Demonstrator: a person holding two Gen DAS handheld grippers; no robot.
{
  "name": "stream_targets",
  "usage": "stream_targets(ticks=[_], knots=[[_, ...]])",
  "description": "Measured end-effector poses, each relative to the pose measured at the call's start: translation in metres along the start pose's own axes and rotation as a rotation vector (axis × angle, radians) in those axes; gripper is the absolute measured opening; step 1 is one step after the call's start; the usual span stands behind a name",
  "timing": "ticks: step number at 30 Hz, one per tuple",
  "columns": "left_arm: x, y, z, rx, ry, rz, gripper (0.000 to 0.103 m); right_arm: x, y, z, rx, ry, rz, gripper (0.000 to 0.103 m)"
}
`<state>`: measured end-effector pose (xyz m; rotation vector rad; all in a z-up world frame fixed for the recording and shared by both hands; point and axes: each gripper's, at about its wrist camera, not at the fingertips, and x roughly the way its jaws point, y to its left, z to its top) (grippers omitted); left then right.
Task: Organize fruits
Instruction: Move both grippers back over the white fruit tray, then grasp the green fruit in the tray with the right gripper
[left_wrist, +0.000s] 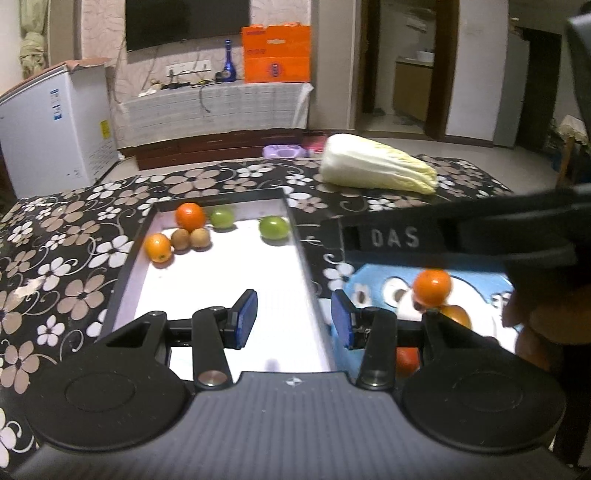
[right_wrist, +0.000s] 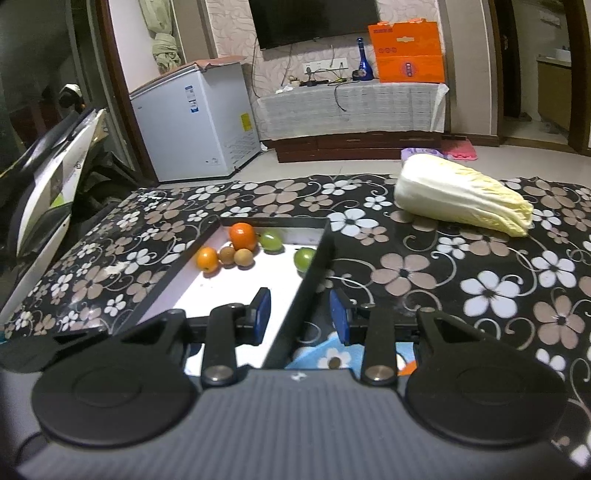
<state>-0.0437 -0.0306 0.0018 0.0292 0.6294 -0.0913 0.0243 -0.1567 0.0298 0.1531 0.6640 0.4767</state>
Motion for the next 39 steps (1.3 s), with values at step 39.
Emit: stream_targets(ticks=[39], knots=[[0.058, 0.112, 0.029, -0.080, 0.025, 0.085, 0.050, 0.087, 0.032, 0.043, -0.133, 0.102, 0.030, 0.038]])
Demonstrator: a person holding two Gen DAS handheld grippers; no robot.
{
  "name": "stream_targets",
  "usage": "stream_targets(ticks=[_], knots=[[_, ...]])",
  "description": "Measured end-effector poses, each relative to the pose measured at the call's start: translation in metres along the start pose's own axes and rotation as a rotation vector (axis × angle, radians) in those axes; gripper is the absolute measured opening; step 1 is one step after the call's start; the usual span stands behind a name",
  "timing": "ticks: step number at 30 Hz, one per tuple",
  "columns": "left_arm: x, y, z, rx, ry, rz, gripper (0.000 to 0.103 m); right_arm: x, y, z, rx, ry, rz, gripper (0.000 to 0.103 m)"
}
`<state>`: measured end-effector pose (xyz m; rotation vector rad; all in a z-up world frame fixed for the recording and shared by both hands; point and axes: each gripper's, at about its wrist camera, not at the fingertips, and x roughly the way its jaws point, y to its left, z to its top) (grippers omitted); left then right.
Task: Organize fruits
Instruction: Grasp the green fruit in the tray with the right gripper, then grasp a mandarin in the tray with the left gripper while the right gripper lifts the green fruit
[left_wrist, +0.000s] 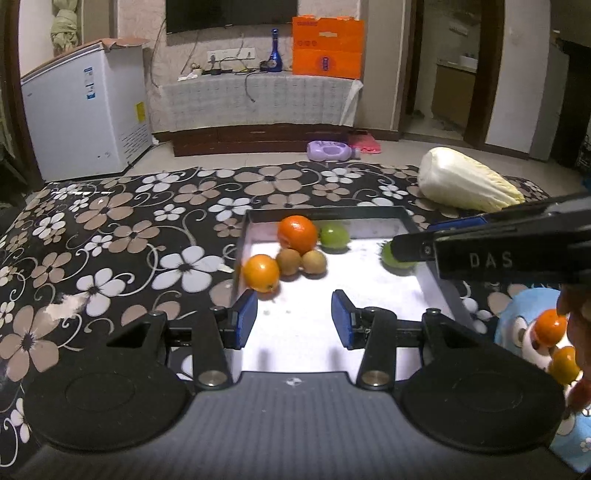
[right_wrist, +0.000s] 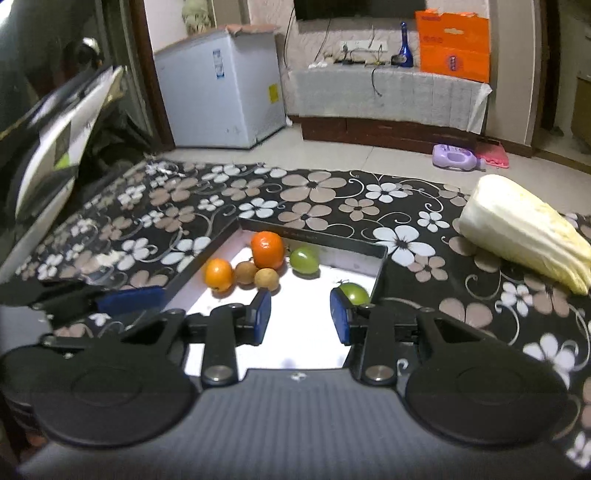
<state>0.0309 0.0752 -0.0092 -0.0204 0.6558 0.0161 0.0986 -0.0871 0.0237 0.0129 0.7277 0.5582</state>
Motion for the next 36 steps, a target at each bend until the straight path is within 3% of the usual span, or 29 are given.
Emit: stream_targets(ticks=[9, 13, 20, 24, 28, 30, 36], knots=[[0.011, -0.014, -0.001, -0.005, 0.023, -0.006, 0.050, 0.043, -0.007, 0.008, -0.101, 0.108, -0.052, 0.037], [0.015, -0.018, -0.002, -0.004, 0.034, -0.007, 0.050, 0.056, -0.002, 0.012, -0.205, 0.133, -0.097, 0.036], [0.023, -0.018, -0.002, -0.019, 0.055, 0.000, 0.050, 0.077, 0.022, 0.007, -0.533, 0.192, -0.197, 0.038], [0.025, -0.017, -0.003, -0.021, 0.060, 0.001, 0.050, 0.085, 0.029, -0.006, -0.711, 0.173, -0.250, 0.036], [0.027, -0.015, -0.002, -0.027, 0.066, 0.014, 0.050, 0.083, 0.025, -0.006, -0.684, 0.141, -0.244, 0.032], [0.030, -0.016, -0.001, -0.028, 0.076, 0.044, 0.050, 0.077, 0.022, -0.002, -0.612, 0.134, -0.214, 0.032], [0.049, -0.024, 0.007, -0.001, 0.110, 0.183, 0.050, 0.036, -0.016, 0.009, -0.108, 0.088, -0.028, 0.032]])
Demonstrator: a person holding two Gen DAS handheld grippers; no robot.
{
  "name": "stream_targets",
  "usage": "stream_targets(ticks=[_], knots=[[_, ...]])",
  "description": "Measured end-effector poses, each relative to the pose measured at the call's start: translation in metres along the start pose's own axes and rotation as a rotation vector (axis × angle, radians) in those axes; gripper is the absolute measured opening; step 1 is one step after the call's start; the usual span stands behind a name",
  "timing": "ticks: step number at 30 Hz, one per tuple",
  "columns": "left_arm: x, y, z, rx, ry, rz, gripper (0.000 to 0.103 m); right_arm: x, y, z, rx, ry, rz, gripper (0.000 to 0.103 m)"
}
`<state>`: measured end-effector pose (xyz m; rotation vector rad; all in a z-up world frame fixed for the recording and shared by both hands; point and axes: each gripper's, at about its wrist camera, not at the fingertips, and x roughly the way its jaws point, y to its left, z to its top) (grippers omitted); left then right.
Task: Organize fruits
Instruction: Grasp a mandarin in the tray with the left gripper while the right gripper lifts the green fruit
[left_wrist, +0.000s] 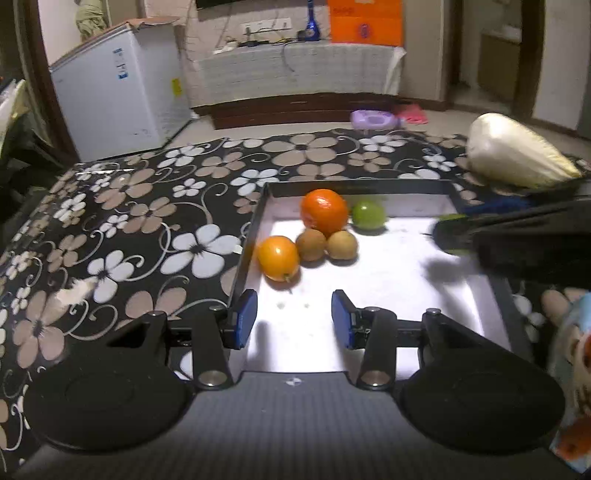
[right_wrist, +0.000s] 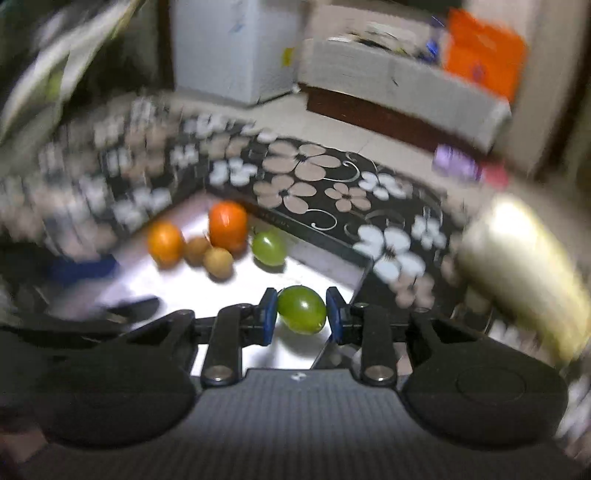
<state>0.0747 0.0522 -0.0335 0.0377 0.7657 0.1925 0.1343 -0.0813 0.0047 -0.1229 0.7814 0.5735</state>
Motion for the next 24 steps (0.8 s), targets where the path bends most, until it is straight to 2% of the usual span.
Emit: stream_targets(ticks=[2, 6, 11, 17, 20, 24], knots=[[0.007, -0.003, 0.004, 0.001, 0.008, 0.020, 0.051, -0.014, -0.011, -0.005, 0.115, -0.021, 0.046, 0.032], [0.019, -0.006, 0.013, -0.009, 0.015, 0.028, 0.051, -0.037, -0.015, -0.012, 0.192, -0.056, 0.076, 0.032], [0.034, -0.007, 0.021, -0.011, 0.015, 0.032, 0.051, -0.055, -0.018, -0.019, 0.233, -0.098, 0.086, 0.032], [0.039, -0.014, 0.022, 0.030, 0.000, 0.062, 0.051, -0.059, -0.026, -0.028, 0.255, -0.098, 0.093, 0.032], [0.039, -0.017, 0.023, 0.031, 0.022, 0.078, 0.052, -0.059, -0.027, -0.030, 0.261, -0.096, 0.098, 0.032], [0.040, -0.020, 0.021, 0.065, -0.010, 0.086, 0.052, -0.059, -0.024, -0.031, 0.256, -0.096, 0.105, 0.032]])
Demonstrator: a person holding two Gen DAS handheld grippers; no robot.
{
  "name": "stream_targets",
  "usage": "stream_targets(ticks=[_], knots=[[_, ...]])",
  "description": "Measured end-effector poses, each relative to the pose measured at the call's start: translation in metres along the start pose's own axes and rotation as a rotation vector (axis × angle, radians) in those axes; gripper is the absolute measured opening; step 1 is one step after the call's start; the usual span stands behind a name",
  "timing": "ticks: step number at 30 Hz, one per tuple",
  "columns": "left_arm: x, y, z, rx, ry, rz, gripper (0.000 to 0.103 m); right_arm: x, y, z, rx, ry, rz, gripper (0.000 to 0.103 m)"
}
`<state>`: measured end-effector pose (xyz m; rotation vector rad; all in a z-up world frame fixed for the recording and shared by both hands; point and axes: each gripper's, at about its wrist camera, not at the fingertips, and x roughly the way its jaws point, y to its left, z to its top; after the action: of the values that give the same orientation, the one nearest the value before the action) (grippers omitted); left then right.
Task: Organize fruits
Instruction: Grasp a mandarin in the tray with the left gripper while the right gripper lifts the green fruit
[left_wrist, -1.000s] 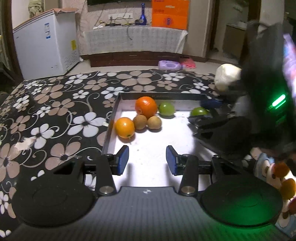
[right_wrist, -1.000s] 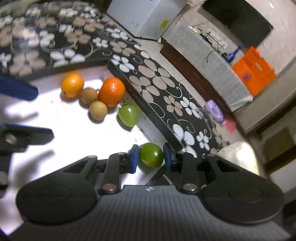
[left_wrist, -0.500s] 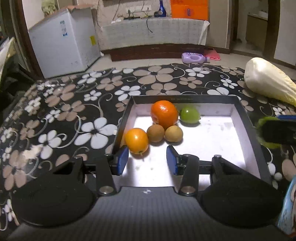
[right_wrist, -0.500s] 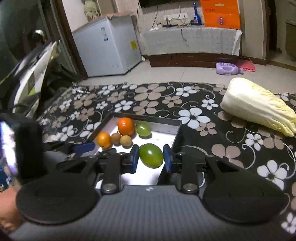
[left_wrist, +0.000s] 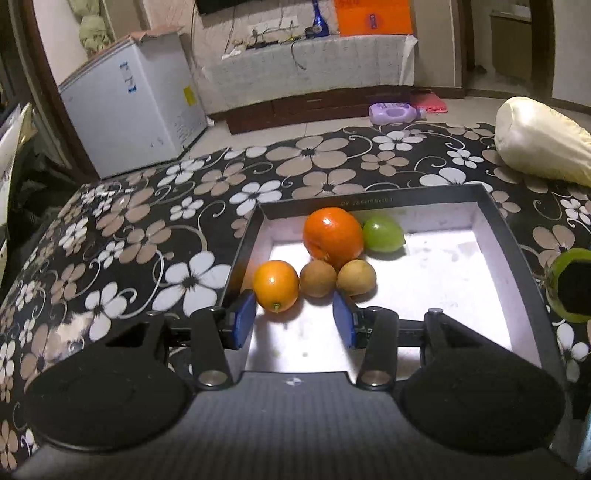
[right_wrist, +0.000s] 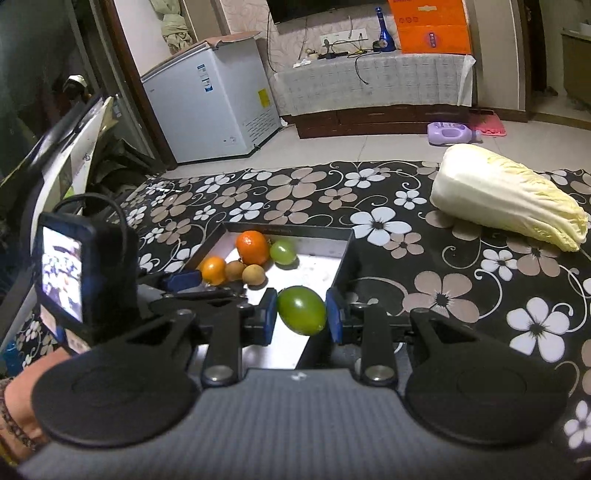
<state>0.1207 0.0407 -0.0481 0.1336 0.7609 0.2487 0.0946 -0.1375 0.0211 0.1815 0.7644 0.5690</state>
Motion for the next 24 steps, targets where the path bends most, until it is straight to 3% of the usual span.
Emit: stream_targets(ticks=[4, 6, 7, 16, 24], knots=[[0.003, 0.001, -0.002, 0.019, -0.038, -0.018, 0.051, 0.000, 0.002, 0.000, 0.003, -0.002, 0.006, 0.032], [0.003, 0.001, -0.003, 0.024, -0.044, -0.008, 0.042, -0.001, 0.001, 0.000, 0.010, -0.006, 0.006, 0.032], [0.003, 0.001, -0.004, 0.028, -0.043, 0.009, 0.023, -0.001, 0.002, 0.000, 0.012, -0.010, 0.004, 0.032], [-0.006, 0.013, -0.007, -0.002, -0.026, -0.048, 0.021, -0.009, 0.002, -0.001, 0.022, -0.029, -0.017, 0.032], [-0.046, -0.001, -0.017, 0.073, -0.079, -0.106, 0.017, -0.024, 0.003, -0.011, 0.053, -0.043, -0.028, 0.032]])
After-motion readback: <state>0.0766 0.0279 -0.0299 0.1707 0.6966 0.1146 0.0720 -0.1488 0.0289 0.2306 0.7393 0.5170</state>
